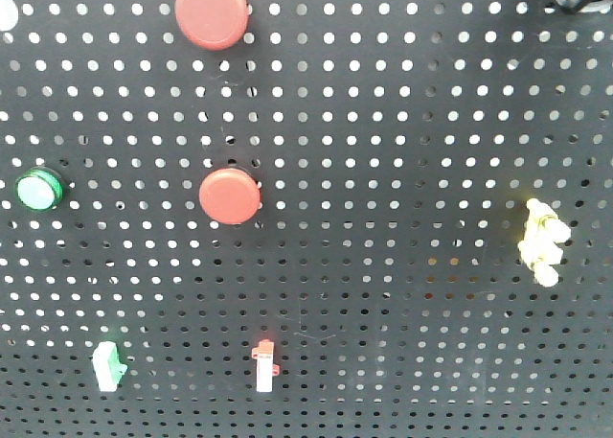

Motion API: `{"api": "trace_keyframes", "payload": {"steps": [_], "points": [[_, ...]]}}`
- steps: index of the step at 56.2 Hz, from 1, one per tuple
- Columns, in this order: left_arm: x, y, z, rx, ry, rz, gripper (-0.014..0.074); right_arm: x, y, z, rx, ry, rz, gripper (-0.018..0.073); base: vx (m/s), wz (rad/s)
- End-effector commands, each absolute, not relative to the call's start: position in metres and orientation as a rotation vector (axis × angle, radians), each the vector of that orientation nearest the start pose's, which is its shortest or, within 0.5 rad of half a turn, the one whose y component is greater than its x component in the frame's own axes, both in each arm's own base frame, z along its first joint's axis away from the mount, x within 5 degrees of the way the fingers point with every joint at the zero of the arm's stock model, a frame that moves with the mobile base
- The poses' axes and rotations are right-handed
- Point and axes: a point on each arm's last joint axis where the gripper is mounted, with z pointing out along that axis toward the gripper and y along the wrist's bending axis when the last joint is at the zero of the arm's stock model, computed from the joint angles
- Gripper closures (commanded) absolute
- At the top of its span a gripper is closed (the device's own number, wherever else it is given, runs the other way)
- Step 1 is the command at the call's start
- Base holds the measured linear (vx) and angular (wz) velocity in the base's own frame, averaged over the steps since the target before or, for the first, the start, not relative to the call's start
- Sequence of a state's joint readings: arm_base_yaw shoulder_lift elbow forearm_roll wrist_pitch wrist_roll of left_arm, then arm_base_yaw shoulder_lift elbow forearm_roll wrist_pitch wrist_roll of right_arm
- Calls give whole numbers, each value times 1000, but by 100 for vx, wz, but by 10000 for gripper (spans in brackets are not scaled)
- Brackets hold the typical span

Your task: Rotate knob clockwise with right arm

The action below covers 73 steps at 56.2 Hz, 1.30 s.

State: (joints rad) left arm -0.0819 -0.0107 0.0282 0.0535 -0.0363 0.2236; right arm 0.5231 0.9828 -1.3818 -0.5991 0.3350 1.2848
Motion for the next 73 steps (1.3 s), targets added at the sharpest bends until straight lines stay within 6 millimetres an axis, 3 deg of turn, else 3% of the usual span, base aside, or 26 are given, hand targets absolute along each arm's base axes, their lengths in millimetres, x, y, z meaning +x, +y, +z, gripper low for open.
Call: {"api": "trace_keyframes", "payload": {"steps": [1,10,16,20,27,32,39,59,73], "points": [[55,-5,204,254,1382,144,603,138,64,559,159,1237,860,185,0,0],[55,-5,204,254,1382,144,603,118,48,563,105,1218,726,180,0,0],[55,-5,204,254,1382,144,603,106,35,560,80,1261,570,224,0,0],[55,-5,204,254,1382,144,603,97,24,553,52,1337,411,316,0,0],[55,-5,204,254,1382,144,603,88,10,533,-41,1548,157,573,0,0],[55,-5,204,254,1382,144,603,83,8,521,-175,1665,33,573,0,0],[55,-5,204,254,1382,144,603,75,12,503,-324,1675,34,570,0,0],[55,-5,204,254,1382,144,603,73,20,414,-461,1511,19,567,0,0],[55,-5,204,254,1382,144,603,85,28,363,-532,1622,8,567,0,0]]}}
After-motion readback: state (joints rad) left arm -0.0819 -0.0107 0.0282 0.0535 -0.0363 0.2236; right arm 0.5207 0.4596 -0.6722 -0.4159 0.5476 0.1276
